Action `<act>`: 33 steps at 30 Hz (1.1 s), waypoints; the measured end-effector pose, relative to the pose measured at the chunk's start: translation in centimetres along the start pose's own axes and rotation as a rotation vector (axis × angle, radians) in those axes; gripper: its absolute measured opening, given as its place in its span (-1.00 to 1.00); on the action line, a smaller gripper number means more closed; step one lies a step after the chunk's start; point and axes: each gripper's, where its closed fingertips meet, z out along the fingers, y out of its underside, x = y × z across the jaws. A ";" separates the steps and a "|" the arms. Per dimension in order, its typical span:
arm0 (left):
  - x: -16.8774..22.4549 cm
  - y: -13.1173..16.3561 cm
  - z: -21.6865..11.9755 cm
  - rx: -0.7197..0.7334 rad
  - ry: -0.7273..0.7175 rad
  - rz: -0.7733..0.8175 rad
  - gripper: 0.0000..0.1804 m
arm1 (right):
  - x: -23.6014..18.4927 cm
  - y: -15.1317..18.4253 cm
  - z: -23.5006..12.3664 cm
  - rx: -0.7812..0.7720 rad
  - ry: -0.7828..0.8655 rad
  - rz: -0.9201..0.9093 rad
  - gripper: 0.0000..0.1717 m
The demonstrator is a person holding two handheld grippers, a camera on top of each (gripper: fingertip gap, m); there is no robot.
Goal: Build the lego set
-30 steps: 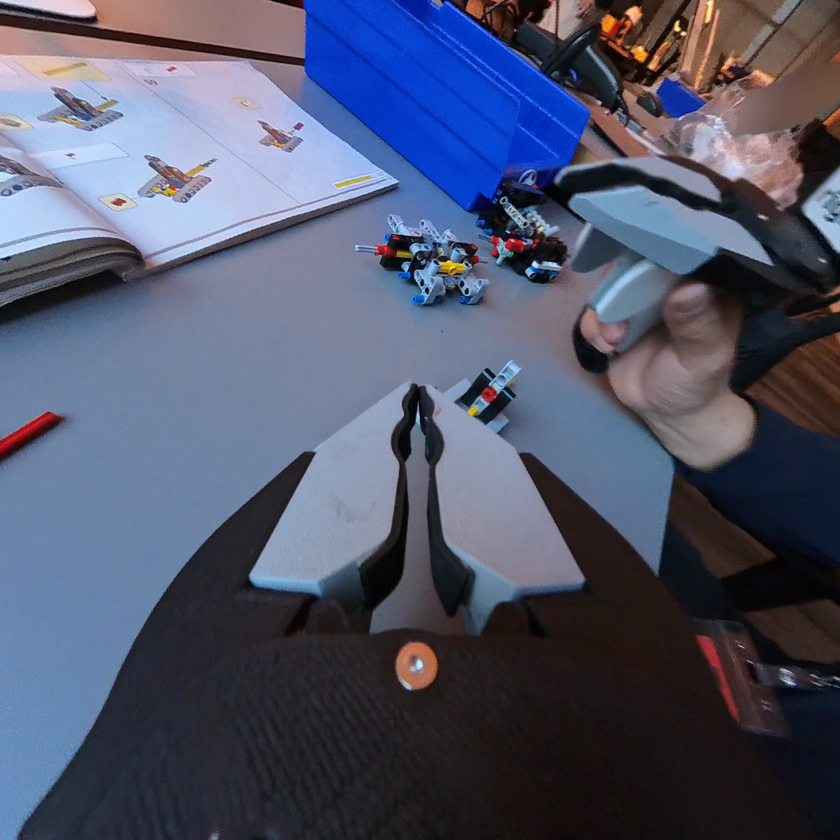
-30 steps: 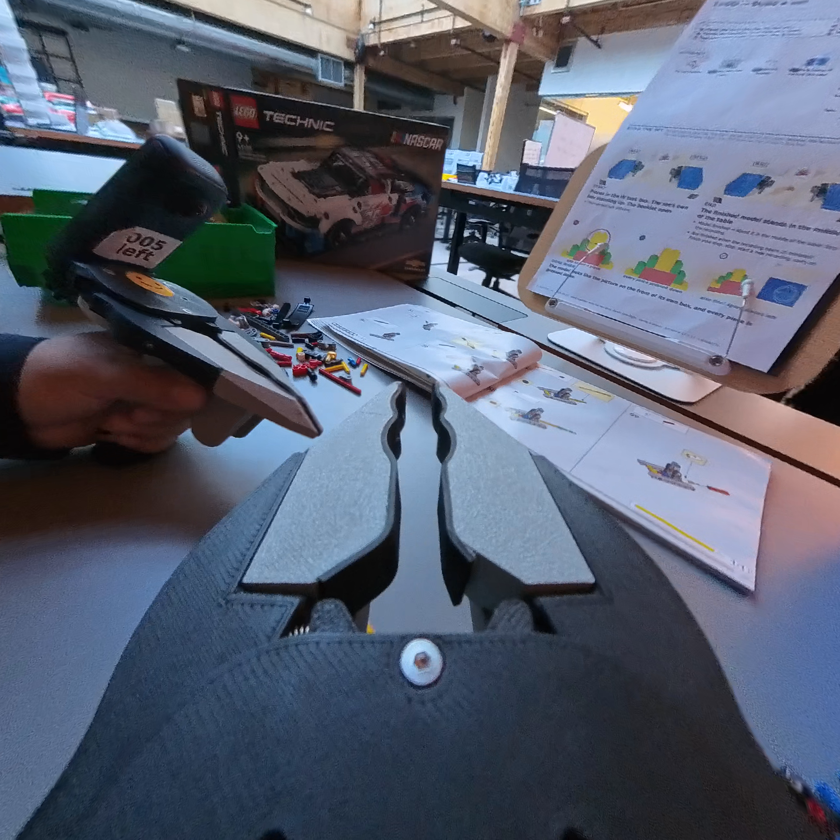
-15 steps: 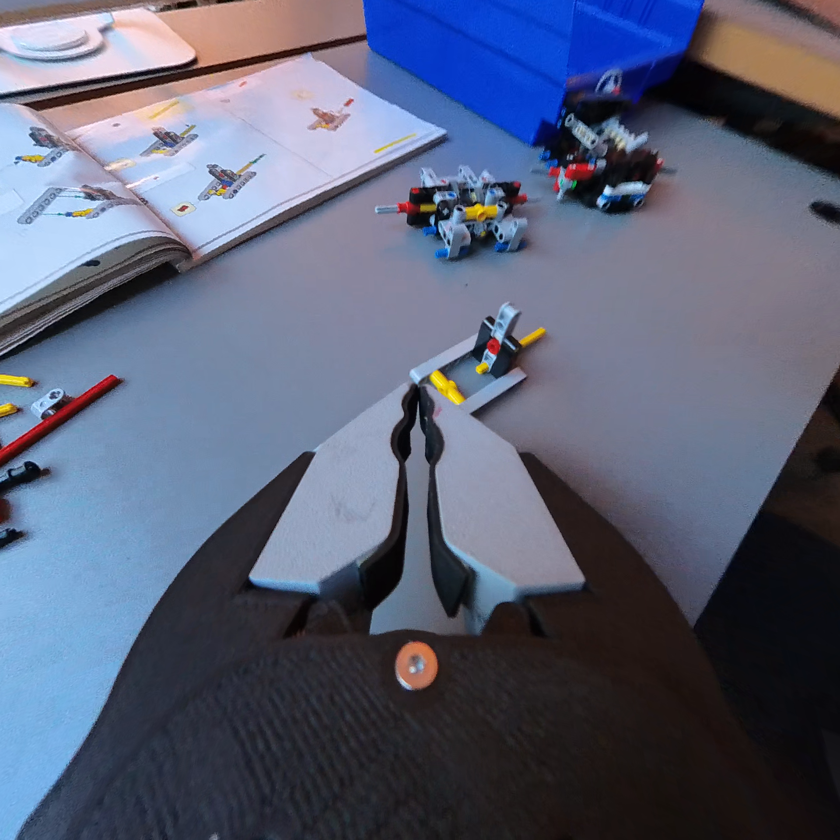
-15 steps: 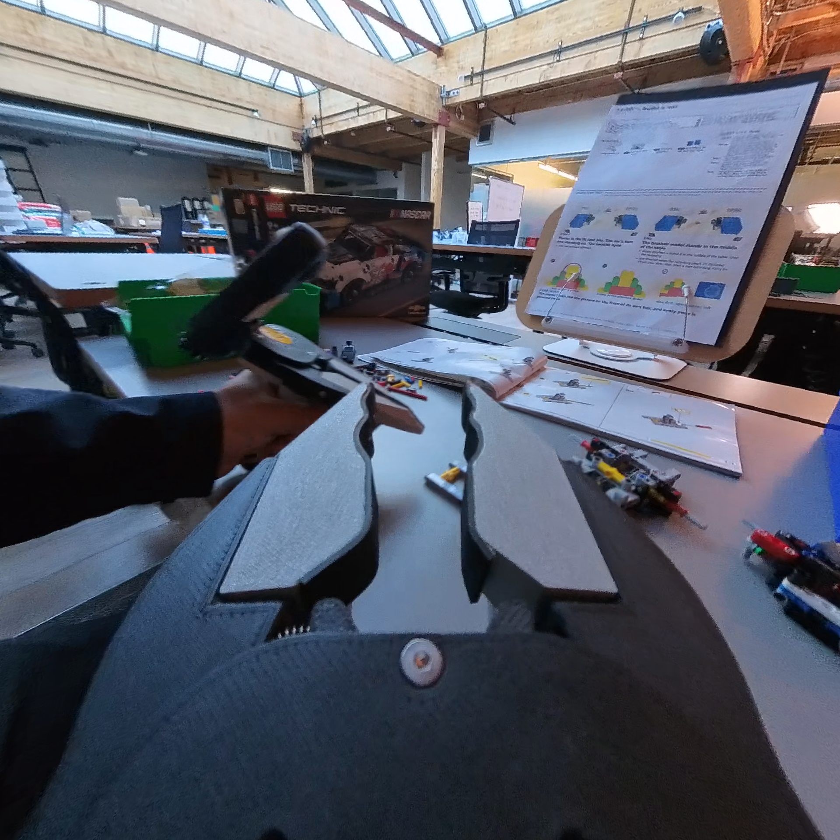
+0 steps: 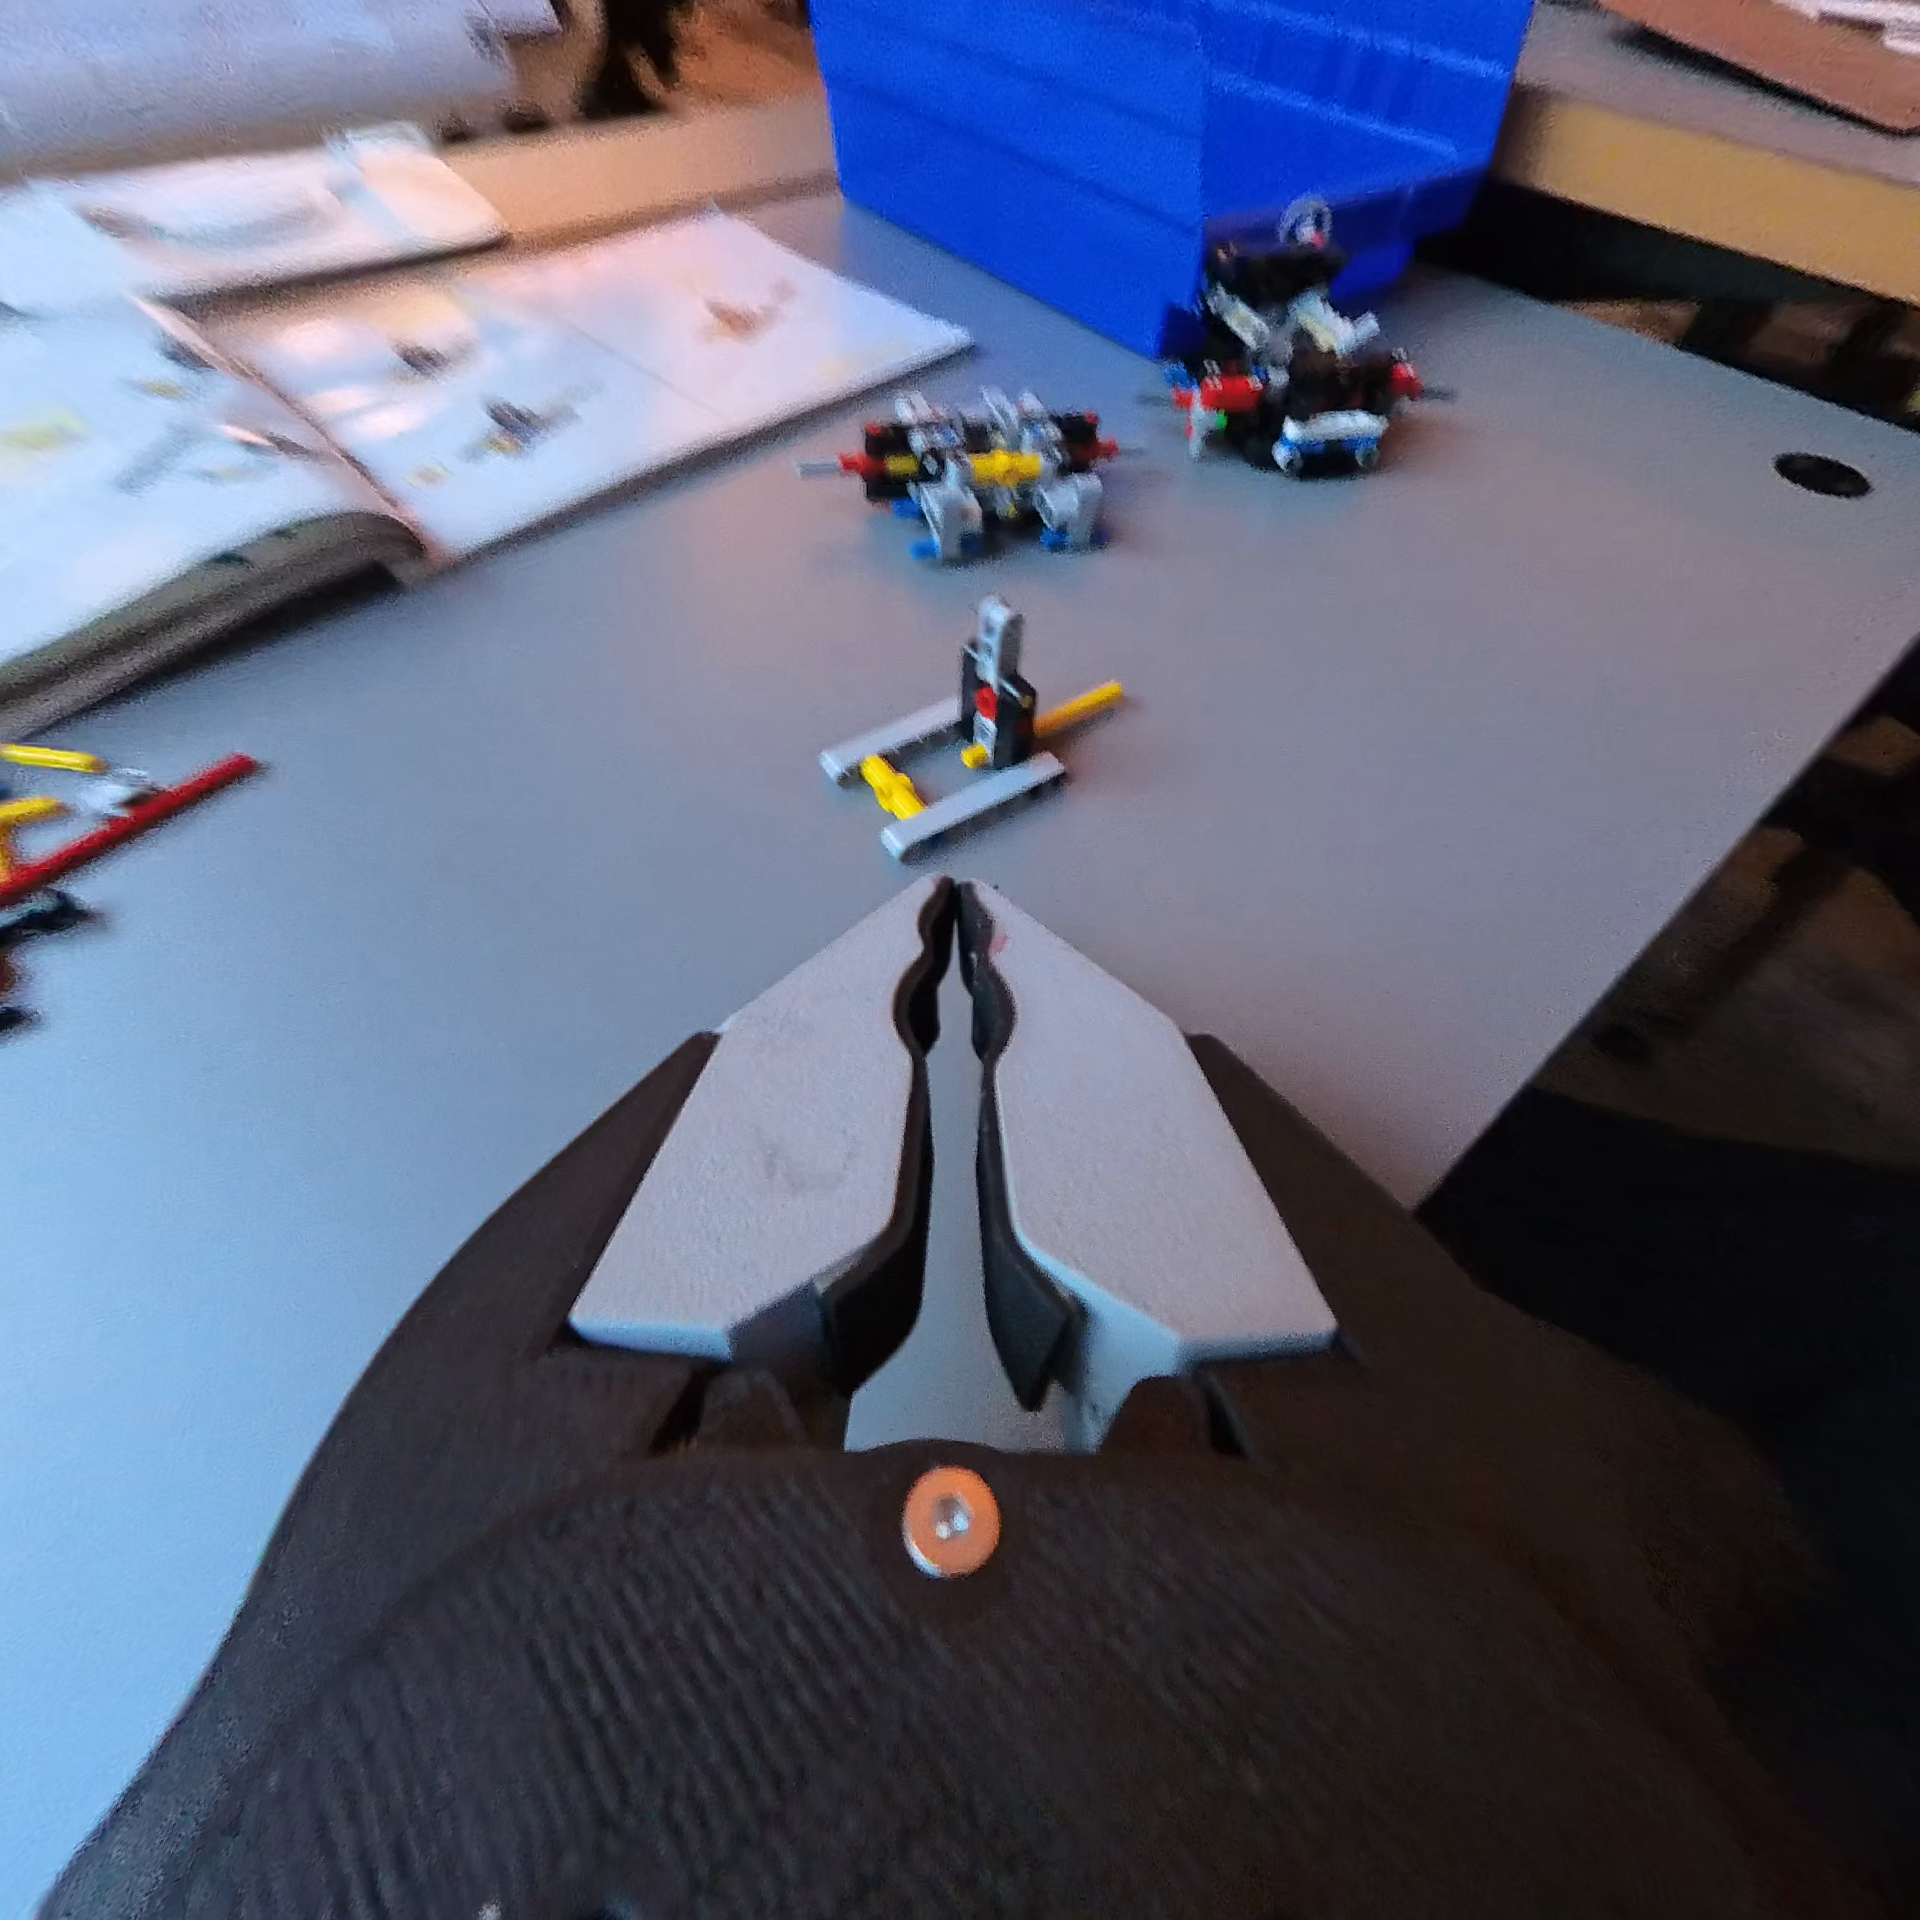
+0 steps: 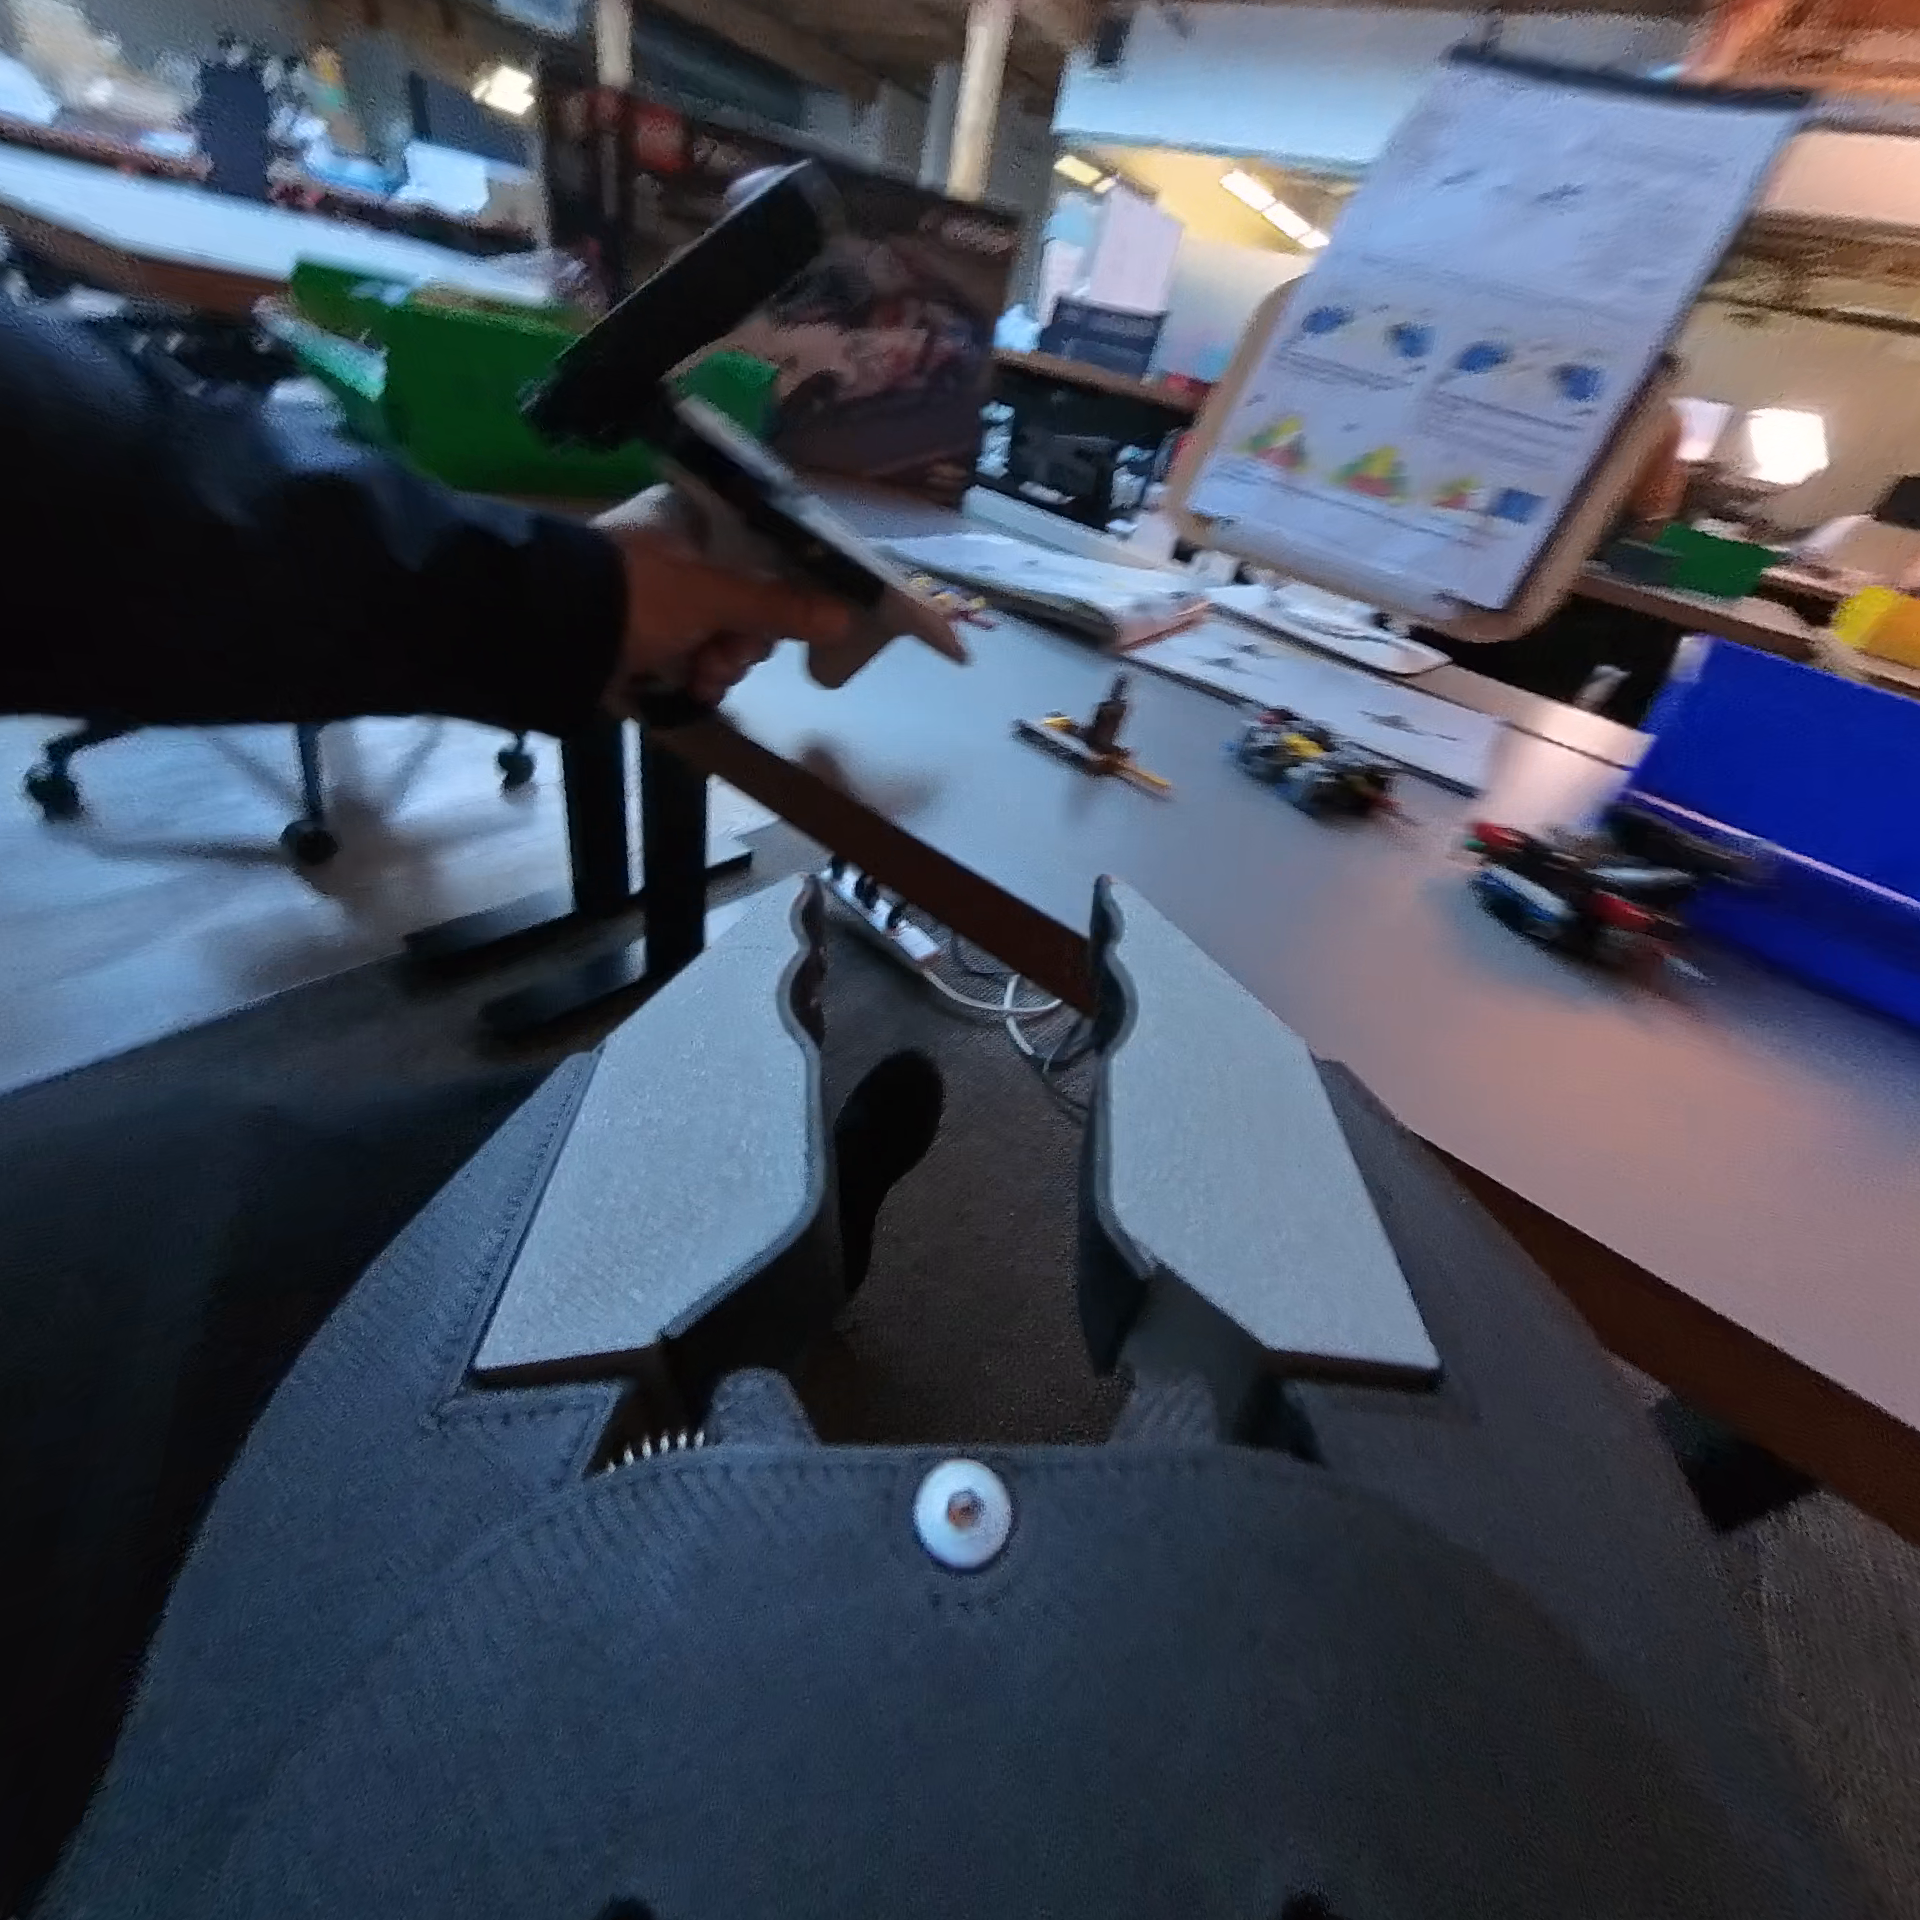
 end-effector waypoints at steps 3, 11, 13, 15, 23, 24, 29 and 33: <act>0.5 -0.1 -0.1 0.012 0.037 0.010 -1.00 | 4.8 -0.8 -5.1 0.086 0.107 0.126 -0.41; 1.1 0.7 0.6 -0.111 0.339 -0.302 -1.00 | 10.6 4.2 -14.1 0.018 0.323 0.250 -0.32; 1.5 0.6 0.5 -0.114 0.378 -0.304 -1.00 | 10.5 5.1 -14.9 -0.009 0.333 0.269 -0.31; 1.8 0.4 0.3 -0.097 0.397 -0.286 -1.00 | 10.6 5.7 -15.3 -0.032 0.344 0.276 -0.30; 2.1 -0.5 -0.5 -0.029 0.458 -0.292 -1.00 | 7.0 12.6 -14.7 -0.244 0.206 0.341 -0.23; 2.2 -0.5 -0.6 -0.030 0.464 -0.290 -1.00 | 6.2 13.6 -15.1 -0.268 0.187 0.359 -0.23; 2.4 -0.4 -0.5 -0.038 0.466 -0.274 -1.00 | 3.0 14.8 -15.5 -0.255 0.056 0.480 -0.30; 2.6 0.0 -0.1 -0.074 0.460 -0.270 -1.00 | -2.0 21.9 -12.1 -0.426 -0.119 0.481 -0.37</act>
